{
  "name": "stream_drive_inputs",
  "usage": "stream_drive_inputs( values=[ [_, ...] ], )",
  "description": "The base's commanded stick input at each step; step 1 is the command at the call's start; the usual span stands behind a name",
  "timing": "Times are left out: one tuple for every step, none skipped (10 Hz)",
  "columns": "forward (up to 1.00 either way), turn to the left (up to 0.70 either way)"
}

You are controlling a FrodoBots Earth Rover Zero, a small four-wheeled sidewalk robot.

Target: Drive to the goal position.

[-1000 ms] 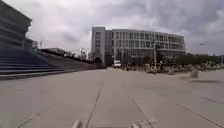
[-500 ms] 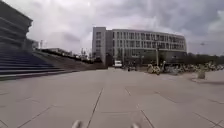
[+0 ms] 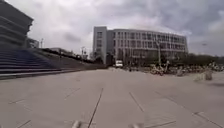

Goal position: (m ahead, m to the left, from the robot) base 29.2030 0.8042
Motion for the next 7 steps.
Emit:
stream_drive_inputs(
  values=[
    [0.85, 0.00],
    [0.85, 0.00],
    [0.85, 0.00],
    [0.85, 0.00],
    [0.85, 0.00],
    [0.85, 0.00],
    [0.85, 0.00]
  ],
)
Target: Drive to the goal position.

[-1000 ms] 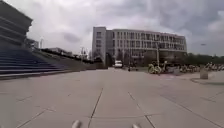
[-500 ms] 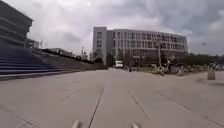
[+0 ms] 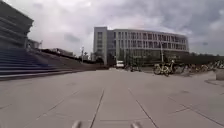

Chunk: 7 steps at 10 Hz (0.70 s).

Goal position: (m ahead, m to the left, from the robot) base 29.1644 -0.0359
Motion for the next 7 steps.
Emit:
stream_drive_inputs(
  values=[
    [0.85, 0.00],
    [0.85, 0.00],
    [0.85, 0.00],
    [0.85, 0.00],
    [0.85, 0.00],
    [0.85, 0.00],
    [0.85, 0.00]
  ],
)
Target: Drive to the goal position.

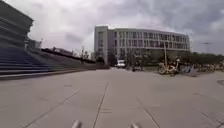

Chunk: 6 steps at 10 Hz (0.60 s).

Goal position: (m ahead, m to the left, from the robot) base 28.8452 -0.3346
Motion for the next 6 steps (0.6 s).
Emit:
stream_drive_inputs(
  values=[
    [0.85, 0.00],
    [0.85, 0.00],
    [0.85, 0.00],
    [0.85, 0.00],
    [0.85, 0.00],
    [0.85, 0.00]
  ],
)
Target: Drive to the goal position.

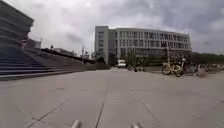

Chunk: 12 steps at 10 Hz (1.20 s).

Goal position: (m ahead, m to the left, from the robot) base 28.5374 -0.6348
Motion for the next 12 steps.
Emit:
stream_drive_inputs(
  values=[
    [0.85, 0.00],
    [0.85, 0.00],
    [0.85, 0.00],
    [0.85, 0.00],
    [0.85, 0.00],
    [0.85, 0.00],
    [0.85, 0.00],
    [0.85, 0.00],
    [0.85, 0.00],
    [0.85, 0.00],
    [0.85, 0.00],
    [0.85, 0.00]
  ],
)
